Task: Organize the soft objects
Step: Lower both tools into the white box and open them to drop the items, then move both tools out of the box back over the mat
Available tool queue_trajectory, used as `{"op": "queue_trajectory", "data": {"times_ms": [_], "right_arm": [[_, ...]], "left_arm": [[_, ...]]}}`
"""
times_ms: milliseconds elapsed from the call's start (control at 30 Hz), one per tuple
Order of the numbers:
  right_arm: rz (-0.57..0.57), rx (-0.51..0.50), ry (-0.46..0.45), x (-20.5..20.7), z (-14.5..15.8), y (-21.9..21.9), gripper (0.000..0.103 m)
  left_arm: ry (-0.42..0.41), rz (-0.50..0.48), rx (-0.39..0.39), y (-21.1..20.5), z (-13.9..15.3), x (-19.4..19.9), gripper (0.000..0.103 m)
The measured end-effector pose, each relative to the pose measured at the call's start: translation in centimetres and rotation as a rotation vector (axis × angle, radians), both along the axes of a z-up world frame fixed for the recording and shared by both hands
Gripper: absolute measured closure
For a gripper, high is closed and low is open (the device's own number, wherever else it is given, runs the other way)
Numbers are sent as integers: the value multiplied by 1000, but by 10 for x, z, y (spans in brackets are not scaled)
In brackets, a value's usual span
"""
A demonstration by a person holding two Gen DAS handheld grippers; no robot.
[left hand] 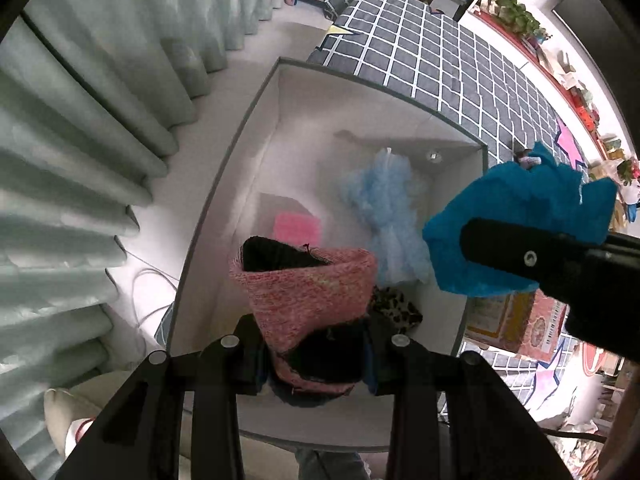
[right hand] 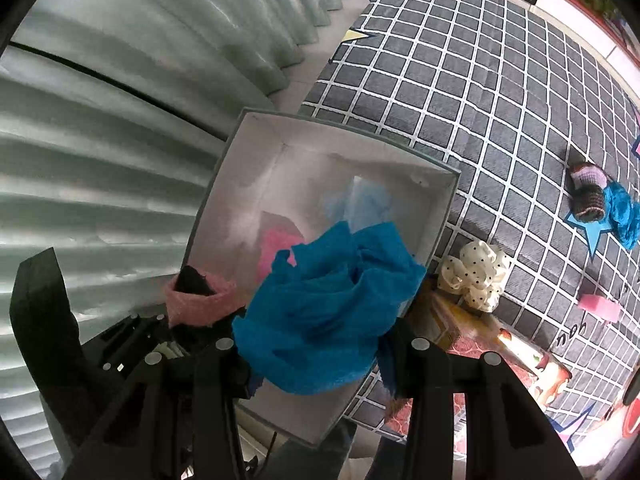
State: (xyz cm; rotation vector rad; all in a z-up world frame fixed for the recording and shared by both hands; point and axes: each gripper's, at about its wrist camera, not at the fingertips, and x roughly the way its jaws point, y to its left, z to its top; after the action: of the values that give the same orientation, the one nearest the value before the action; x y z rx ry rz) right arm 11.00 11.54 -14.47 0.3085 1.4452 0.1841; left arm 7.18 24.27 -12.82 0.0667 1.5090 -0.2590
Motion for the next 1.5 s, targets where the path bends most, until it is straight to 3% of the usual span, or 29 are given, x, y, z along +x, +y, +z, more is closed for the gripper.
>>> {"op": "queue_trajectory", "data": {"times_ms": [1100,1200,1300,1333,1400,1500], "right_arm": [[30,51,62,9,-32,21,57],[36,55,57,8,-31,23,56],[42,64,50,7,-29,23,40],[44,68,48,6,-30,23,29],[47,73,38,6,-28,22,18],[45,74,23,5,-23,20,18]], "left_arm": [[27,12,13,5,-12,-4,63],[19,18,14,5,-10,-5,54],[13,22,-1,5,-7,-6,35],[4,32,-16,7,-4,-6,27],[-9,53,-37,9,-1,-7,21],[-19,86,-76,13,4,-5,14]]}}
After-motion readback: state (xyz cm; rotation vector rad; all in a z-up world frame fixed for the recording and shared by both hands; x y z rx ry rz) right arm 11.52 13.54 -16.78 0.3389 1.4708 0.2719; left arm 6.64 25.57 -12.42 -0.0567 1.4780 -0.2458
